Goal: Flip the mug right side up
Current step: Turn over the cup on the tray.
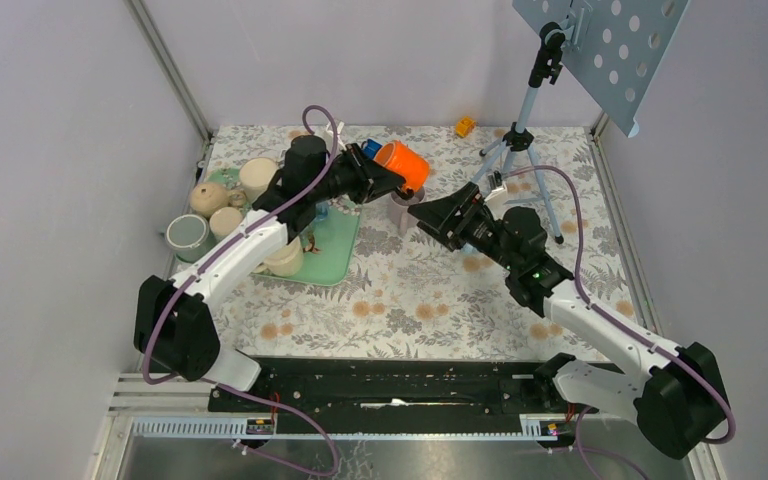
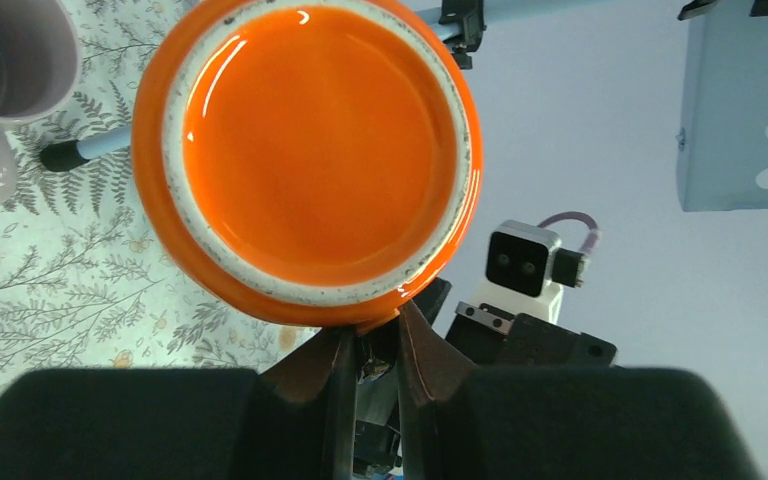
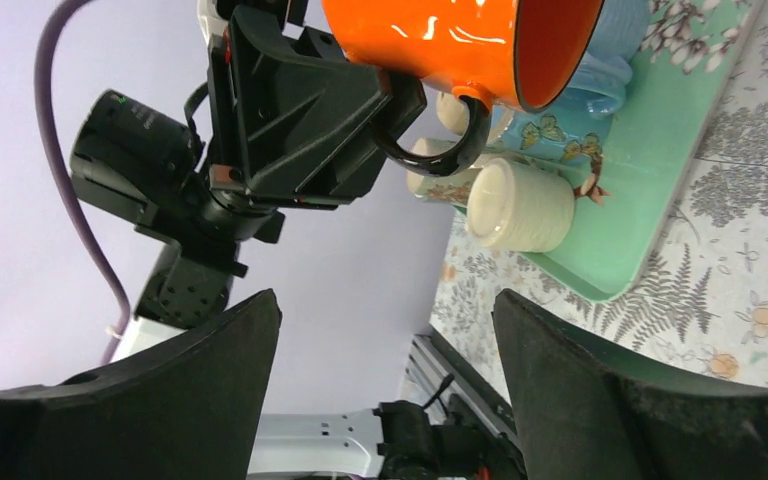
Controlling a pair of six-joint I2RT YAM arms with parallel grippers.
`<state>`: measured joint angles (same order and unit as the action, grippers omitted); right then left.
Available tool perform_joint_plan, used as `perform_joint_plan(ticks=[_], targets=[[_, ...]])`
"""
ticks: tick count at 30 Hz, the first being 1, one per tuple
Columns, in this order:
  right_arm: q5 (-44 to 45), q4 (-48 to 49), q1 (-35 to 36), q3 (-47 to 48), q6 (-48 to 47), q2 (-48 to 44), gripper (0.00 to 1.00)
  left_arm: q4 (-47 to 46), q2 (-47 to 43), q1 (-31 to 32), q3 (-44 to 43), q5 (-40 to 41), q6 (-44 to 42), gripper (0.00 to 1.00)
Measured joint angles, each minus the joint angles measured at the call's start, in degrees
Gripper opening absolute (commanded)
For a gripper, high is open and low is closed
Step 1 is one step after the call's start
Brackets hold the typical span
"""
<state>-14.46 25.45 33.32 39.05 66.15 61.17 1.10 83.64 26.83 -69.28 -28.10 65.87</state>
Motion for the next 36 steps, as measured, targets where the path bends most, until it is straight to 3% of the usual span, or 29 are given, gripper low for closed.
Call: perform_joint_plan(ticks=[36], targets=[[1.20,33.29,-2.54,-3.67,32.41,16.98,0.43,-15.91,-0.85,1.64,6.36,-4.24,10.62,0.00]])
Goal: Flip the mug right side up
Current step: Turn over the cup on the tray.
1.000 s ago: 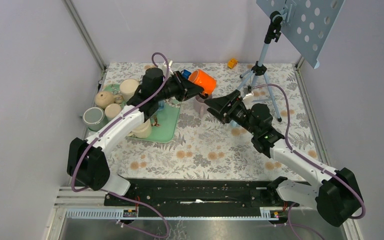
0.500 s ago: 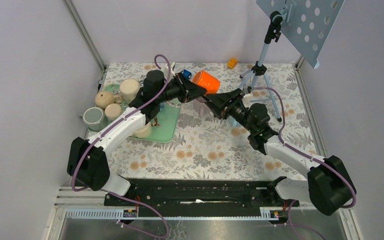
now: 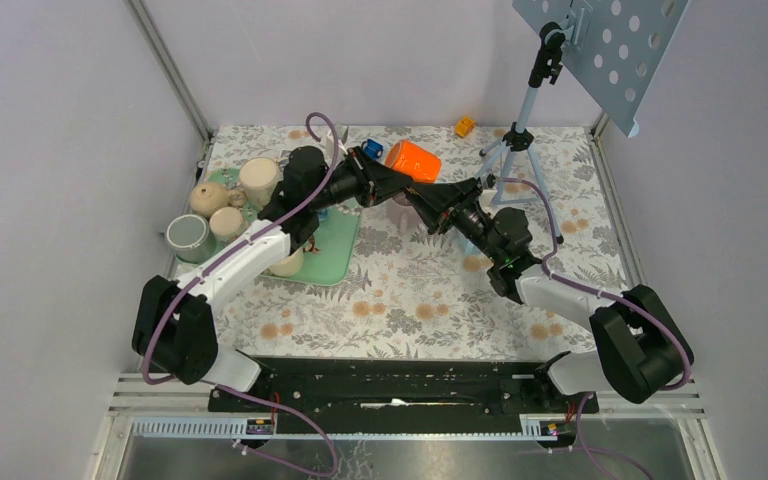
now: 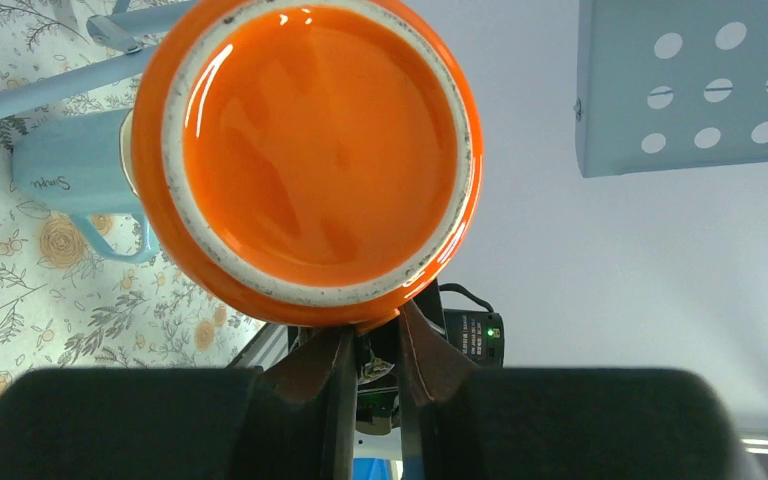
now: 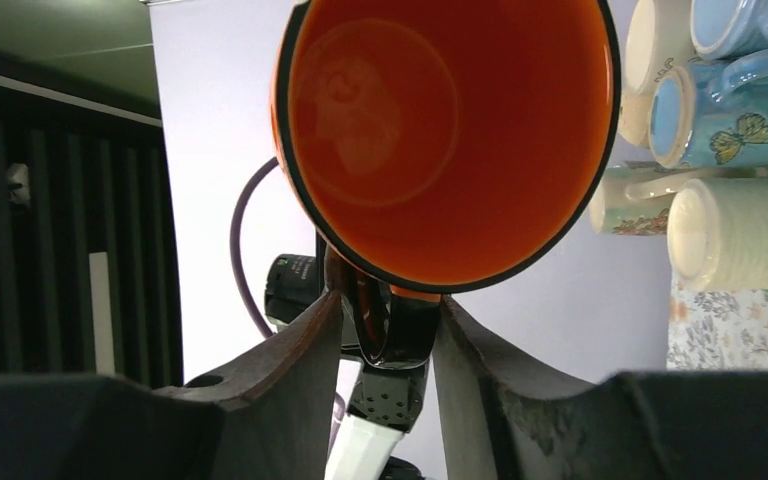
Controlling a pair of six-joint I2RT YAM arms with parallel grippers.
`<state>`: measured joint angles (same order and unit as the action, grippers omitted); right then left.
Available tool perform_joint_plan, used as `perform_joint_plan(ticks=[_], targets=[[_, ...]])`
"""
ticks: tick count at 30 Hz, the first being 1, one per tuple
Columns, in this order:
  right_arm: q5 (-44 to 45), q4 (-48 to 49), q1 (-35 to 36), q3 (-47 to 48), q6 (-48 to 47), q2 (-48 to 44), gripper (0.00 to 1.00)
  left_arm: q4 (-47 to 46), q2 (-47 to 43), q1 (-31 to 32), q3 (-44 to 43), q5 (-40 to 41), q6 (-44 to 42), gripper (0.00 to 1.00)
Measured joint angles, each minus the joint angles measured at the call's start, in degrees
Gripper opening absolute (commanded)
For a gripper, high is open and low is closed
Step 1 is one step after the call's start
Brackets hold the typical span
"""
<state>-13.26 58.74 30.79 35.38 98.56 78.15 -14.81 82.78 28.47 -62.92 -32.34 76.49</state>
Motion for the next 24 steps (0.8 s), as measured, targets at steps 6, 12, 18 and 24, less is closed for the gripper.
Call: perform_joint_plan(ticks=[6,12,18,24], targets=[[-0.42,2.71,0.00,-0.33,2.16,0.92,0.34,-2.86,-0.98,0.09,1.60,-0.13,1.40,0.00],[-1.62,3.96,0.02,-0.37,3.69,1.51,0.17,-5.88,-2.84,0.28,4.44,-0.26,1.81,0.00],[-3.17,3.54,0.02,-0.35,3.17,1.51,0.00,-7.96,-4.11,0.28,6.86,-0.02,1.55,0.00],[-4.31,-1.90,0.02,0.28,-1.18,-0.24,0.00,-8.00,-4.92,0.26,8.70,0.20,1.14,0.19]])
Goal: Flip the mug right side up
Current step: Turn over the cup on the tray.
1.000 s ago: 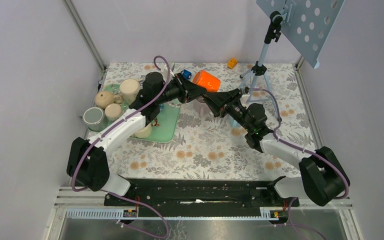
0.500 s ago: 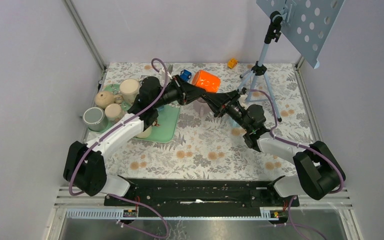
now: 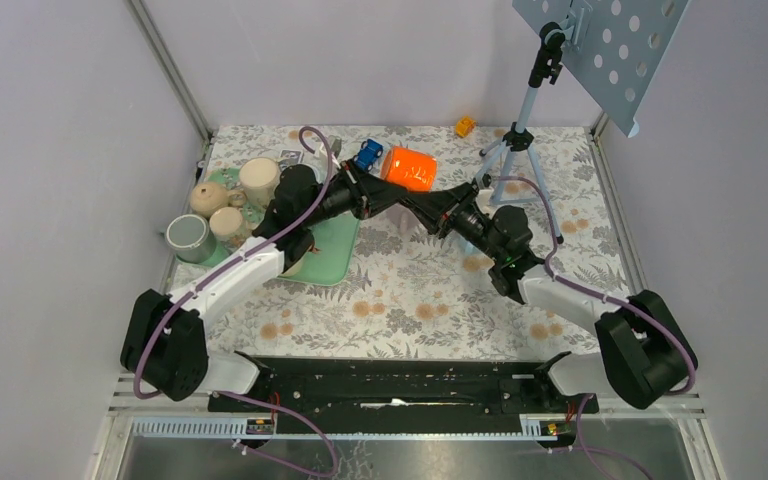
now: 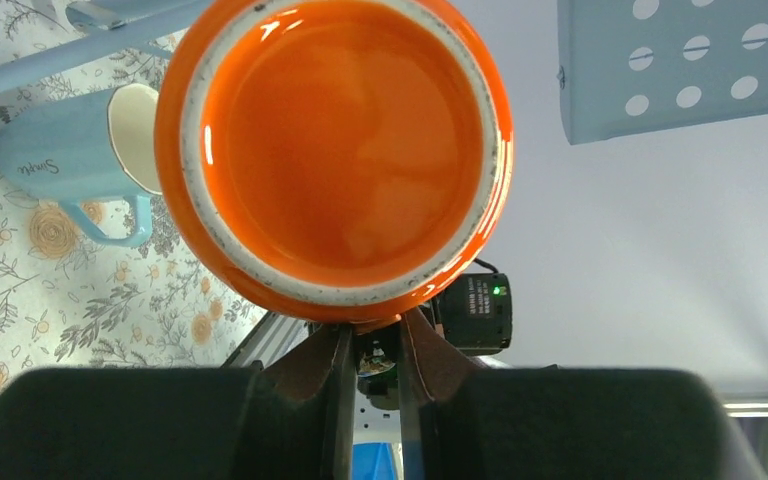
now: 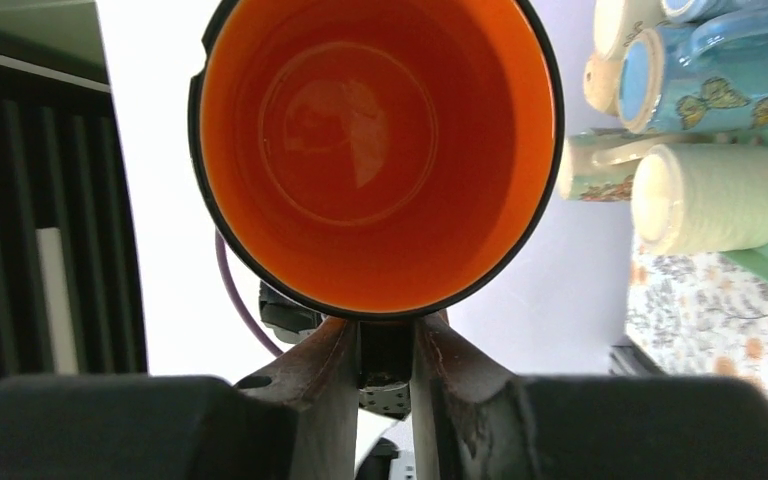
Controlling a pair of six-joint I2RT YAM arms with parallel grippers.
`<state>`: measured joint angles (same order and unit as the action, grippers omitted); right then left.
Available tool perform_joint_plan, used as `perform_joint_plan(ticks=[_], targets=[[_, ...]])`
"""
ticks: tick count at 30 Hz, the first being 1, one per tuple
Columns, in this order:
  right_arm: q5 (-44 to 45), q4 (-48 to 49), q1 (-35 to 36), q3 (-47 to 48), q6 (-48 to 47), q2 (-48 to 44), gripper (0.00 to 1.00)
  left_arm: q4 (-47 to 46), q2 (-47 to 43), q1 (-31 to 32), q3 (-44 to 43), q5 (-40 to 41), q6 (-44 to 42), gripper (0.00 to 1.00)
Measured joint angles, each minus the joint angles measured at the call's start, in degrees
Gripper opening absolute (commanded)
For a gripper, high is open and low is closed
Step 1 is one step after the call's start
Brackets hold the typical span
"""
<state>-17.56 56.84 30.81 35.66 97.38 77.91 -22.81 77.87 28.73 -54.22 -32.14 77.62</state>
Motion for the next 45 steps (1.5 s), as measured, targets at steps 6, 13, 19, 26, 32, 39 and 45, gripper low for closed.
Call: perform_joint_plan(ticks=[6,13,19,26,32,39,45], targets=[[0.35,-11.96,0.00,2.51,-9.88,-6.32,0.00,-0.13,-1.33,0.37,1.09,-0.61,-0.31,0.37],[3.15,-25.00,-0.09,5.66,-20.26,-10.93,0.00,-1.29,-2.40,0.55,3.08,-0.70,-1.29,0.59],[4.92,-32.92,-0.13,7.10,-26.16,-12.50,0.00,-1.11,-2.38,0.83,4.11,-0.68,-2.16,0.65],[6.49,-43.63,-0.13,10.38,-33.97,-13.05,0.00,-1.16,-1.77,1.27,4.22,-0.57,-4.07,0.68],[6.54,-52.63,-0.13,14.01,-41.22,-12.37,0.00,2.25,-1.01,2.03,4.22,0.76,-8.00,0.70],[6.49,-58.88,-0.13,16.24,-48.39,-10.86,0.00,8.66,-2.71,2.27,6.03,3.80,-13.42,0.72],[6.40,-63.98,-0.13,16.24,-53.07,-9.75,0.00,13.22,-4.63,2.27,6.86,5.92,-16.63,0.75]])
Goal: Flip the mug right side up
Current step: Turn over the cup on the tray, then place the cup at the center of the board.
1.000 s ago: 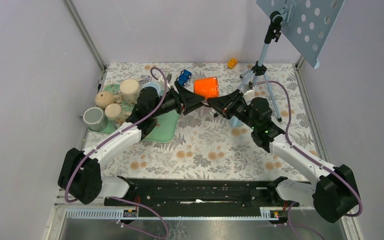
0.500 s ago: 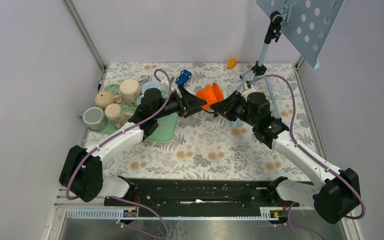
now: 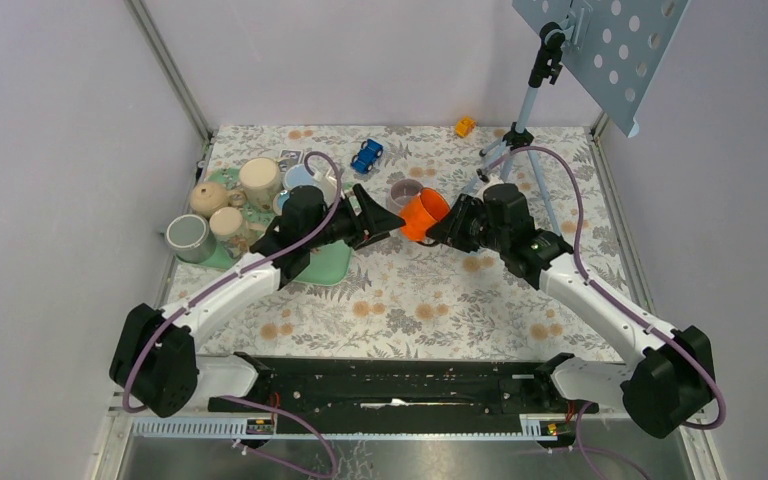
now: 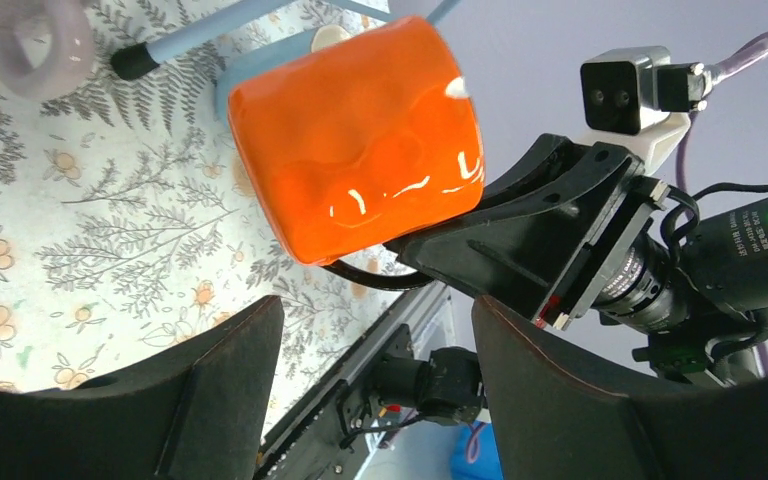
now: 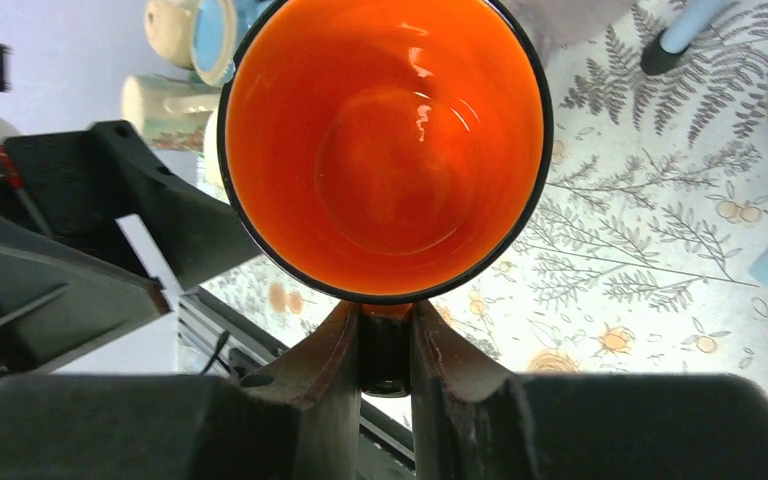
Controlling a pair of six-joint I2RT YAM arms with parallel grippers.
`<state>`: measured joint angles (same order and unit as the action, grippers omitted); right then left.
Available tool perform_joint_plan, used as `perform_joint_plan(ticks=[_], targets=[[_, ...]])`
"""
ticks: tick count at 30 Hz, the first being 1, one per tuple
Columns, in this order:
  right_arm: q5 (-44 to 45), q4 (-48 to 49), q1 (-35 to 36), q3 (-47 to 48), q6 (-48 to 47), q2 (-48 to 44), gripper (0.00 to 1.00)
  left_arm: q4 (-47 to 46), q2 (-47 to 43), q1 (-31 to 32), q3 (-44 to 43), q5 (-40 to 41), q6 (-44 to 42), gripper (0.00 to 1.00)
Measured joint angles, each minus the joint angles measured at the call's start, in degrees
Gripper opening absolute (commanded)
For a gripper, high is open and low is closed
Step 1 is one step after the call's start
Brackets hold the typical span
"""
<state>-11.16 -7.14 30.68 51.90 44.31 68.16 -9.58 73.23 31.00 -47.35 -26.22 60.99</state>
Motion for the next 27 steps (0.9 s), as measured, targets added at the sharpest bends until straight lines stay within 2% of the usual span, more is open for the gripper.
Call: perform_joint_plan(ticks=[12,27], targets=[[-0.02,-9.64,0.02,0.00,-7.74,0.48,0.00,7.43,-3.91,0.00,0.02,3.58,-6.69,0.86],[6.54,-27.74,0.07,-0.63,-11.91,-3.82,0.00,13.25,-3.91,0.00,-1.81,3.98,-11.76,0.91]])
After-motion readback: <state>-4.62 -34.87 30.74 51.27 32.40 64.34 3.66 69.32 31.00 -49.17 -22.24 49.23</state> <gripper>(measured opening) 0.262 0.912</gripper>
